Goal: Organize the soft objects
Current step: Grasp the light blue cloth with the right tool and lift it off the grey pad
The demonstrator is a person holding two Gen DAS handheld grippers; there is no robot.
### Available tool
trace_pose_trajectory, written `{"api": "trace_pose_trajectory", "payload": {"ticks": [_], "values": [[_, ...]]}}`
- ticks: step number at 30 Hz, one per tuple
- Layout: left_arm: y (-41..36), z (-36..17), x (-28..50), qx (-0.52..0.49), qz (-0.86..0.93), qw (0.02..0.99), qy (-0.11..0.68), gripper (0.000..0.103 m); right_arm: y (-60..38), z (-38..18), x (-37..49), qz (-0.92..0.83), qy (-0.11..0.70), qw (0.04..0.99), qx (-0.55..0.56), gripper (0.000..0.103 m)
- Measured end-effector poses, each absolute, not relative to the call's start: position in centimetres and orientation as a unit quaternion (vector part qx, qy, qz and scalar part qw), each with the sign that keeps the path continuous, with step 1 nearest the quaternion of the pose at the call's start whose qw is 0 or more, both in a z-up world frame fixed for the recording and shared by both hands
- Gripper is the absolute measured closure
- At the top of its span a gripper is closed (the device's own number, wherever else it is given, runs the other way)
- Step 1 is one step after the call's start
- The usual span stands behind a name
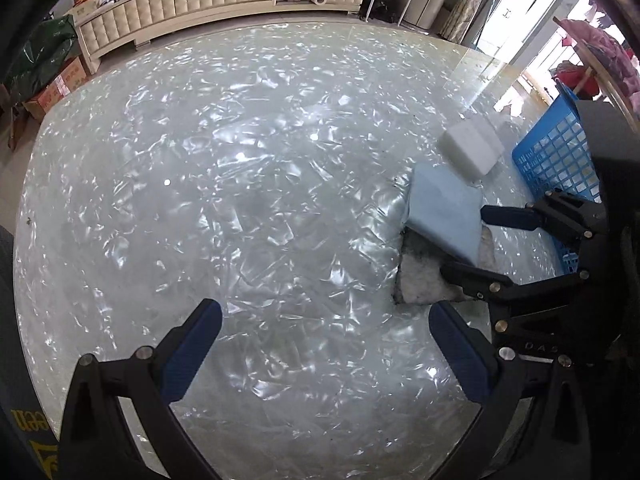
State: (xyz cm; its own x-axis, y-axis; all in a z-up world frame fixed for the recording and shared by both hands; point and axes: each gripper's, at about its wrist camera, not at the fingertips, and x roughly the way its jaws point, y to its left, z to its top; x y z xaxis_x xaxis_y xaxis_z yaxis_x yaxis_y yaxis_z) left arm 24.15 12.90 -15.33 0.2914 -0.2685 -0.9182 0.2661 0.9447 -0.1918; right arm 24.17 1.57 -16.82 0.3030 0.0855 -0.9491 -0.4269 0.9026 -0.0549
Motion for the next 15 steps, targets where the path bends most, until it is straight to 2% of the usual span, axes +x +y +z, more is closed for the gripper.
{"api": "trace_pose_trajectory", "payload": {"ticks": [1,11,15], "values": [[13.0,-15.4,24.1,-0.002,-0.167,0.803,0.572,0.000,1.5,-16.8,24.1,0.167,0.568,0.793,-0.144,0.044],[12.1,-15.5,24.0,0.009,-0.174,0.804,0.568,0.000,0.7,-15.9,24.2,0.171,0.572,0.793,-0.121,0.057],[11.8,-15.8,23.8,0.009,-0.178,0.802,0.571,0.000,0.4,-15.9,24.6,0.166,0.570,0.795,-0.127,0.069]]}}
